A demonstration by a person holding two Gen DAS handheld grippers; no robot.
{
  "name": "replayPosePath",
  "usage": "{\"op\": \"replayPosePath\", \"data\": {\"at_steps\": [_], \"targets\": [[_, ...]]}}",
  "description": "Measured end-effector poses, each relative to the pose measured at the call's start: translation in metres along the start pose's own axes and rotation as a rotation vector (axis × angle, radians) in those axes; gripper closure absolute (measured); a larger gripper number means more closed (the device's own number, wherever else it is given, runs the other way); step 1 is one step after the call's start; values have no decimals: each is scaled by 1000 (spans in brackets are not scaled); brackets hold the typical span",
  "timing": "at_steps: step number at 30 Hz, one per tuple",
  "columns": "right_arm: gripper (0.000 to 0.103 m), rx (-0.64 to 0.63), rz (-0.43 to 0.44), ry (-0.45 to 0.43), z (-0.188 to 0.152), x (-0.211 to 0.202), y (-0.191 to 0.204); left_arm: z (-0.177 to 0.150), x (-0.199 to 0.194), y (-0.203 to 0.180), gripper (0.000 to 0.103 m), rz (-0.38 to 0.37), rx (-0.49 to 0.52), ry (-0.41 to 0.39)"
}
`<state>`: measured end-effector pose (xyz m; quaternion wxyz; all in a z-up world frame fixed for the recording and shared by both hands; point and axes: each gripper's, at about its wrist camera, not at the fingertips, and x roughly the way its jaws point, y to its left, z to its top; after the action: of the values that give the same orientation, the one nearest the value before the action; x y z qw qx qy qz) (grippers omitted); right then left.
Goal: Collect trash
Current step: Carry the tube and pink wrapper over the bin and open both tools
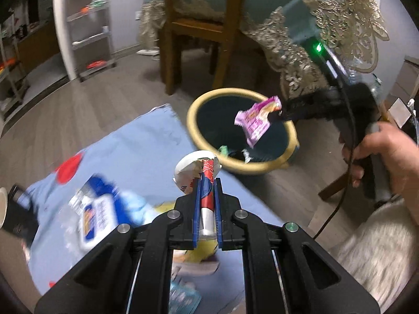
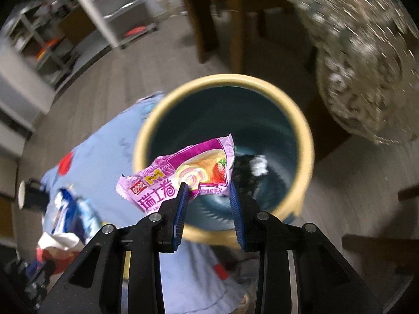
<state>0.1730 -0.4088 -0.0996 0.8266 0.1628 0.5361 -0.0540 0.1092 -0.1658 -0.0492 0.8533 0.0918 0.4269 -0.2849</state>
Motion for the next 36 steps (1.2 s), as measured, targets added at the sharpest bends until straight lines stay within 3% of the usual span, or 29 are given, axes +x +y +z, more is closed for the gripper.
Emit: {"op": "replayPosePath", "data": {"at_steps": [8, 14, 17, 18, 20, 21, 22, 27, 36], "targets": [[69, 156, -87, 8, 0, 13, -45, 50, 68, -23, 94, -76, -12, 35], [69, 191, -112, 24, -2, 19, -55, 68, 107, -37, 94, -40, 14, 40], [69, 212, -95, 8, 0, 18, -63, 76, 111, -39, 94, -35, 22, 2], [64, 210, -84, -11, 2, 16, -63, 79, 110, -36, 89, -34, 16, -10], [54, 198, -83, -34, 3, 13, -61, 81, 107, -30, 62, -41, -11, -34], [48, 190, -73, -38, 2, 11, -59, 81, 105, -28, 36, -25, -20, -40], [42, 185, -74, -38, 2, 11, -57, 81, 103, -27, 33, -15, -23, -51], [34, 181, -75, -46, 6, 7, -49, 76, 84, -14, 32, 1, -60, -64], [17, 115, -44, -94, 10, -18, -26, 50, 21, 5, 23, 97, -25, -93]]}}
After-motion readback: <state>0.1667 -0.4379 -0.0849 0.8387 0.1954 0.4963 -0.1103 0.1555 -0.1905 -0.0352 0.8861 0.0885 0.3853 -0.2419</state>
